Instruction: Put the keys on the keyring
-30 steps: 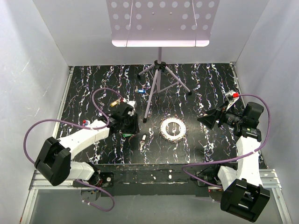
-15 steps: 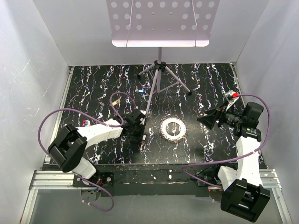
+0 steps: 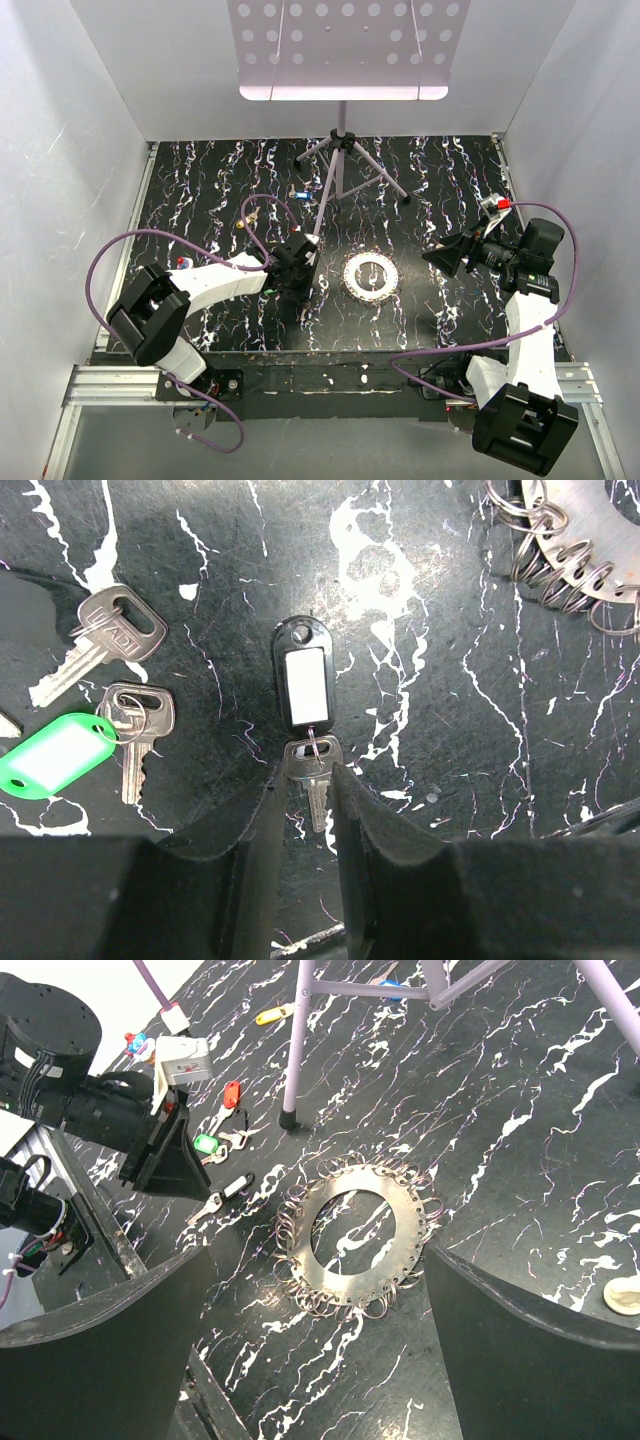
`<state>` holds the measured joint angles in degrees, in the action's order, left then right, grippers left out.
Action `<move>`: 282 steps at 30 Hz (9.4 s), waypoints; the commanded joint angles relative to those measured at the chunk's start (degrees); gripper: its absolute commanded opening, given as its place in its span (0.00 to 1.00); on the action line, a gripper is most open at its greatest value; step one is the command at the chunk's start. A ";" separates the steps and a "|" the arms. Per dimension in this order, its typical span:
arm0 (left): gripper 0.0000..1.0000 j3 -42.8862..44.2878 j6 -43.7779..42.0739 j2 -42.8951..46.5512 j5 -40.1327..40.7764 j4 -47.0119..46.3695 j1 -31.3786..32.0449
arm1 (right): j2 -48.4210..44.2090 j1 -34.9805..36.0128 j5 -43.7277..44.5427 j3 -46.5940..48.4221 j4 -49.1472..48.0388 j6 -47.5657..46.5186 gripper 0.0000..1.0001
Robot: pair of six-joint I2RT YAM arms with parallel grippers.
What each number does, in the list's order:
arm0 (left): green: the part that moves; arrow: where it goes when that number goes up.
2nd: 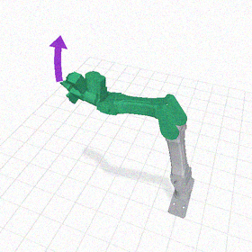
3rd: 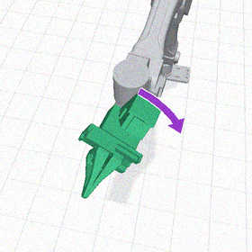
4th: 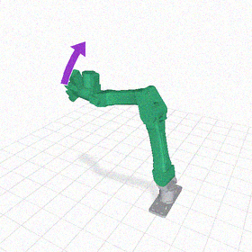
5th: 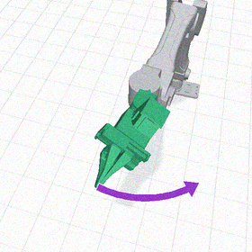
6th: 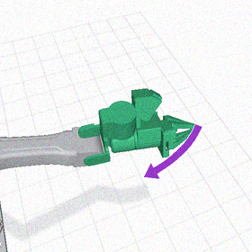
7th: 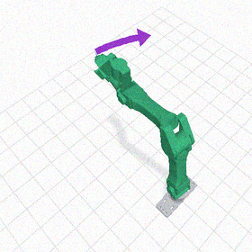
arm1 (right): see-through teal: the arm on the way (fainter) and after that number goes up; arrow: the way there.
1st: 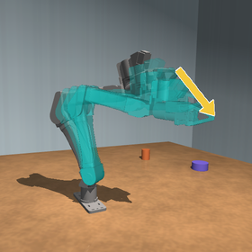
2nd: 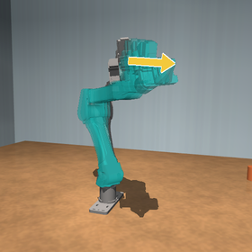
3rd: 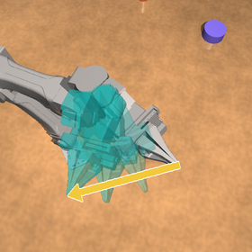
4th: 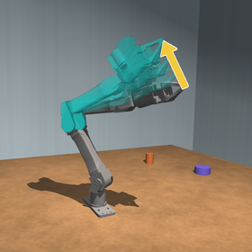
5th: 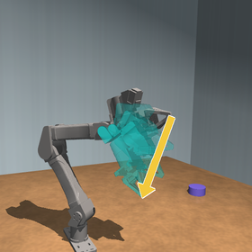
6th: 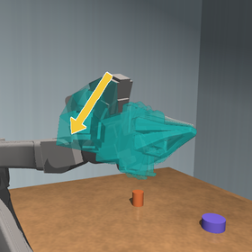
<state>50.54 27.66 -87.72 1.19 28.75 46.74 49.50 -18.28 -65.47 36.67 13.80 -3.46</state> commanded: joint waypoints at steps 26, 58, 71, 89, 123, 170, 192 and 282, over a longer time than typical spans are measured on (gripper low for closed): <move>0.00 1.85 -3.30 2.54 3.20 -1.41 1.60 | -0.45 0.35 -1.06 2.36 0.70 -1.72 0.96; 0.00 -18.90 -13.17 31.39 -32.65 -45.96 2.39 | 16.07 45.44 -4.75 18.89 19.70 -36.19 0.49; 0.00 -23.03 -8.41 28.40 -32.39 -57.22 3.62 | 16.69 47.81 -5.63 16.16 13.09 -30.99 0.44; 0.00 -25.93 -4.55 26.99 -29.93 -65.22 4.41 | 17.83 49.40 -5.10 14.31 9.75 -28.70 0.35; 0.00 -27.17 -3.32 27.87 -27.21 -66.55 4.50 | 19.67 51.86 -4.93 13.17 6.32 -25.19 0.05; 0.62 -21.72 -30.30 42.64 -30.28 -48.43 4.32 | 0.34 61.70 22.49 13.08 2.47 -45.50 0.01; 0.27 -21.63 -29.95 38.68 -27.82 -53.89 4.24 | 2.80 61.70 19.86 12.38 -2.46 -37.32 0.01; 0.00 -23.56 -28.10 40.00 -25.10 -53.19 4.24 | 5.35 63.46 20.47 14.58 -6.51 -28.09 0.24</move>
<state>27.55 -0.40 -48.51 -24.64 -24.43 51.11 55.24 44.71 -44.93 48.97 10.09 -32.75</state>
